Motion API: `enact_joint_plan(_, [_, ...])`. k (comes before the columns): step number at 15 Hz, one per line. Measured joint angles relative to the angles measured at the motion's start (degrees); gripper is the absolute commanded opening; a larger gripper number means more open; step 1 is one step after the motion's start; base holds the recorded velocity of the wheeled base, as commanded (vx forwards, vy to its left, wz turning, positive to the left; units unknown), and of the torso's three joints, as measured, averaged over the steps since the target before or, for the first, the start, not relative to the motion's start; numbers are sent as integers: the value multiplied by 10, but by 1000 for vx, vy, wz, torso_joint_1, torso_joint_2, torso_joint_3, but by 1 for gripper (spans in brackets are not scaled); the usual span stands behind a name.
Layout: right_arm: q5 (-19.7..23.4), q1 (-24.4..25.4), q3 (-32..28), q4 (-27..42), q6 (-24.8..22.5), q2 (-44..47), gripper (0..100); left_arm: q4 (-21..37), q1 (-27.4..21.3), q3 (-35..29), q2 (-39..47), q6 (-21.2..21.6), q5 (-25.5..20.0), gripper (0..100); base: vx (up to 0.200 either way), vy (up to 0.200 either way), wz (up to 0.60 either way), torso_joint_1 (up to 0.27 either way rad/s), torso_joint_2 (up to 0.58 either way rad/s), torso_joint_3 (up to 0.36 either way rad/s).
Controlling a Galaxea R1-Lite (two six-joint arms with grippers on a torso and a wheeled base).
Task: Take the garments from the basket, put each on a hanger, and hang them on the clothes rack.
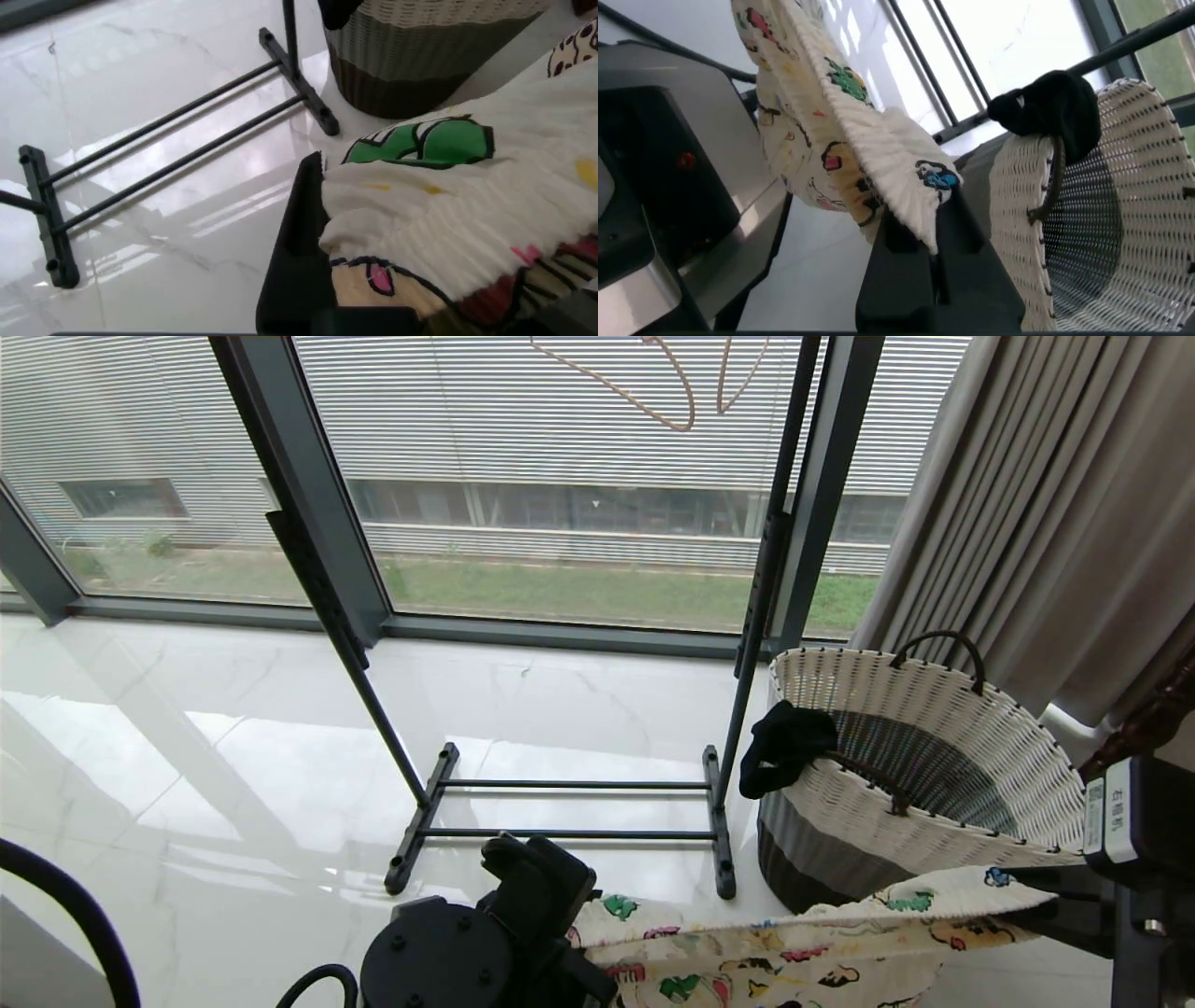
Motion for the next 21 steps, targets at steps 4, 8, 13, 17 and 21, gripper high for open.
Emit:
enact_joint_plan(4, [23,-9,43,0,15,-9,0,-24,69,-75,-40,55,-78,0,0,0,0,0,0,0])
enact_joint_plan(8, [36,53,140,2,-17,-63,0,120,120,-226,-59,63,-143,0,0,0,0,0,0,0])
enact_joint_plan(13, [23,36,139,-10,17,-80,0,174,121,-237,-71,-18,-166,0,0,0,0,0,0,0])
enact_joint_plan(17, [22,-41,35,-28,34,-43,0,174,4,-166,-85,-135,-64,0,0,0,0,0,0,0])
enact_joint_plan(21, [23,-69,-37,-35,35,8,0,175,-121,-89,-92,-146,-3,0,0,0,0,0,0,0])
